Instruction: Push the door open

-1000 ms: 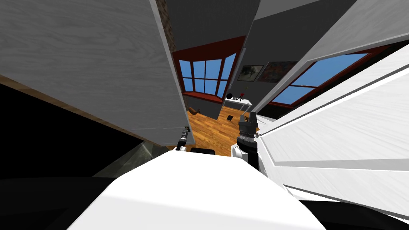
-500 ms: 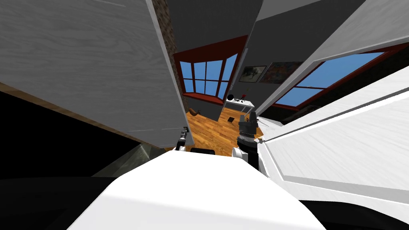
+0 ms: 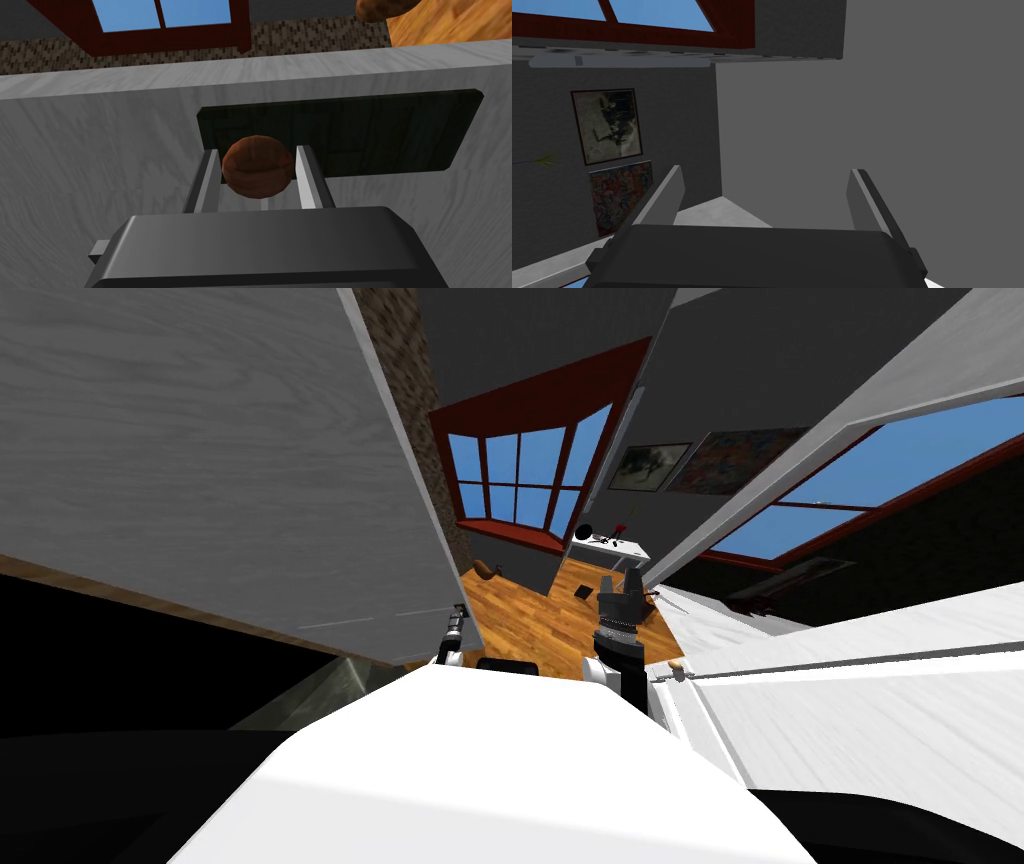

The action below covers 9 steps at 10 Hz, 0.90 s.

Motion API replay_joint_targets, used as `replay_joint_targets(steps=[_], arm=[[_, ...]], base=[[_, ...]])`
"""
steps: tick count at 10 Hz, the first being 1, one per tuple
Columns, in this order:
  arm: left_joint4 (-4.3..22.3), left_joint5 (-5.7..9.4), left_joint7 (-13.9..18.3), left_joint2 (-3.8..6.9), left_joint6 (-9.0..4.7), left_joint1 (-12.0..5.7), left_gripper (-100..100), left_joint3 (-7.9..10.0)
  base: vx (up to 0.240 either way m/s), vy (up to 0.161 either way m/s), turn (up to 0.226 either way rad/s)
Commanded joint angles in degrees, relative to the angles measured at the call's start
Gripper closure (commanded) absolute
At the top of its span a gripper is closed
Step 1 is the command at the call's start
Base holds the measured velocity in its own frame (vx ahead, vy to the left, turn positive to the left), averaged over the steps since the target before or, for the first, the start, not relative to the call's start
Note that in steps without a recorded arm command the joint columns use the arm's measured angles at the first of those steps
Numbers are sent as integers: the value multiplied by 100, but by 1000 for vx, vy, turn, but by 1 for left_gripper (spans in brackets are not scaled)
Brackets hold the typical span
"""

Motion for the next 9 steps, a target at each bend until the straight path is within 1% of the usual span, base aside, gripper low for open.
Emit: replay_joint_targets(steps=[1,3,4,5,9], arm=[[-8,70,-23,8,18,-18,100,140],[4,131,-54,-36,38,-43,100,258],[45,110,-33,-26,44,-27,100,207],[35,157,-56,13,42,-33,100,297],[45,276,-129,60,32,-33,100,527]], base=[[192,-62,78],[199,-57,69],[90,-10,21],[134,-20,29],[195,-15,45]])
